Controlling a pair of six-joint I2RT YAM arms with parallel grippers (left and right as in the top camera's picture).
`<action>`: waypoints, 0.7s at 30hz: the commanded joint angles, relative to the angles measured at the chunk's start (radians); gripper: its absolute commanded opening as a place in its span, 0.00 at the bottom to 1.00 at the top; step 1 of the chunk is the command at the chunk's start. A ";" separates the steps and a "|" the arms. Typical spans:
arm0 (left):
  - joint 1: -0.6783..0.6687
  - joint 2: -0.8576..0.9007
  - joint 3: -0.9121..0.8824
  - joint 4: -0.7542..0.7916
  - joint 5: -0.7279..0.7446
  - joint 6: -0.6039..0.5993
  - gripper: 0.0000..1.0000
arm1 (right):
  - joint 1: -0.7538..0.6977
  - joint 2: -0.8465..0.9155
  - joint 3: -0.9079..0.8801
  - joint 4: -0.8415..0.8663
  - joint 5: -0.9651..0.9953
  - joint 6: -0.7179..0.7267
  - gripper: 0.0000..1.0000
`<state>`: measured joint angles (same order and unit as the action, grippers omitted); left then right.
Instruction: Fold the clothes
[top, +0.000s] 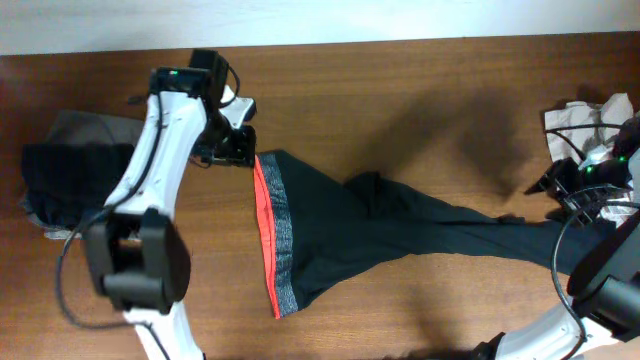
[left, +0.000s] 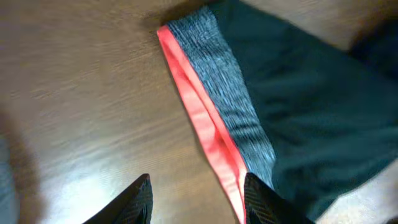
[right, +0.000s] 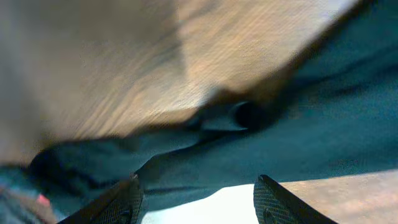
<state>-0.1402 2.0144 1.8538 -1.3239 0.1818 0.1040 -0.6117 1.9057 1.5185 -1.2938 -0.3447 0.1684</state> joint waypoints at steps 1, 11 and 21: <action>-0.004 -0.185 0.035 -0.011 -0.073 -0.029 0.47 | 0.032 -0.095 0.014 -0.007 -0.093 -0.091 0.62; -0.004 -0.462 -0.121 0.120 -0.251 -0.149 0.99 | 0.063 -0.226 0.014 0.010 -0.093 -0.090 0.64; -0.004 -0.447 -0.241 0.132 -0.106 -0.179 0.91 | 0.063 -0.228 0.014 0.008 -0.093 -0.086 0.67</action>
<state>-0.1421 1.5501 1.6821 -1.1858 0.0467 -0.0456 -0.5545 1.6913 1.5185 -1.2850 -0.4217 0.0937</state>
